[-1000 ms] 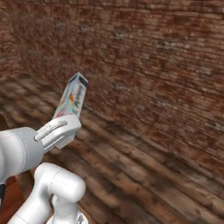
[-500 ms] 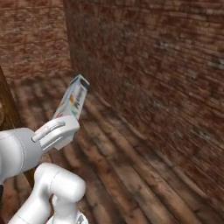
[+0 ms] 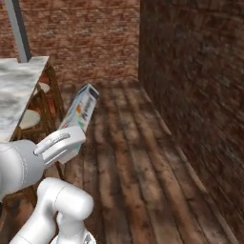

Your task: Retrieve the tupperware and aluminum foil from the cabinet and place them on the dining counter near the plate with onions to prepare for storing leftovers.

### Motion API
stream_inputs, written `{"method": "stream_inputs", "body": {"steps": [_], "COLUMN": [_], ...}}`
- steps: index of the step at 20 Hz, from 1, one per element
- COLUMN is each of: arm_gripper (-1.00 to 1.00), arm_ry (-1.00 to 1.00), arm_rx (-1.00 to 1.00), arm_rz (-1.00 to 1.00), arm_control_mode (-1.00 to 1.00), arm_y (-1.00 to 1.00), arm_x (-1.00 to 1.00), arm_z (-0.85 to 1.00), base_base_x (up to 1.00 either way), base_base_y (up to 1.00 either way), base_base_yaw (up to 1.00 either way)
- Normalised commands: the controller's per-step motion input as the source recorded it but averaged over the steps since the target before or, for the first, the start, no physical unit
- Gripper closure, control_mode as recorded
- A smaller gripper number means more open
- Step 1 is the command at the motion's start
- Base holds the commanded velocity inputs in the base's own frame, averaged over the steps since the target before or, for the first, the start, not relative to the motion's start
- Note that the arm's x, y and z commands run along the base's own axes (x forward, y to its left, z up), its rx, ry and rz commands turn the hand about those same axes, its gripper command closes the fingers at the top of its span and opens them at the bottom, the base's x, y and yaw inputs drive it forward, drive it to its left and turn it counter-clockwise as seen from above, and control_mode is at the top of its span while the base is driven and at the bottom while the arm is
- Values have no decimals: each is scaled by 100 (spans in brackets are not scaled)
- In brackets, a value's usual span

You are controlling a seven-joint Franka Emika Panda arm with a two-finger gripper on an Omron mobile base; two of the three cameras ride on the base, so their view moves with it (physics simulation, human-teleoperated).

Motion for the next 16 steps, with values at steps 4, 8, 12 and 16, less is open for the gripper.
{"method": "stream_inputs", "body": {"steps": [4, 8, 12, 16], "arm_gripper": [100, 100, 100, 100], "arm_ry": [0, 0, 0, 0], "arm_rx": [0, 0, 0, 0], "arm_rz": [0, 0, 0, 0], "arm_control_mode": [100, 100, 100, 100], "arm_y": [0, 0, 0, 0], "arm_x": [0, 0, 0, 0], "arm_z": [0, 0, 0, 0], "base_base_x": [100, 100, 100, 100], "base_base_y": [0, 0, 0, 0], "base_base_yaw": [61, 61, 61, 63]}}
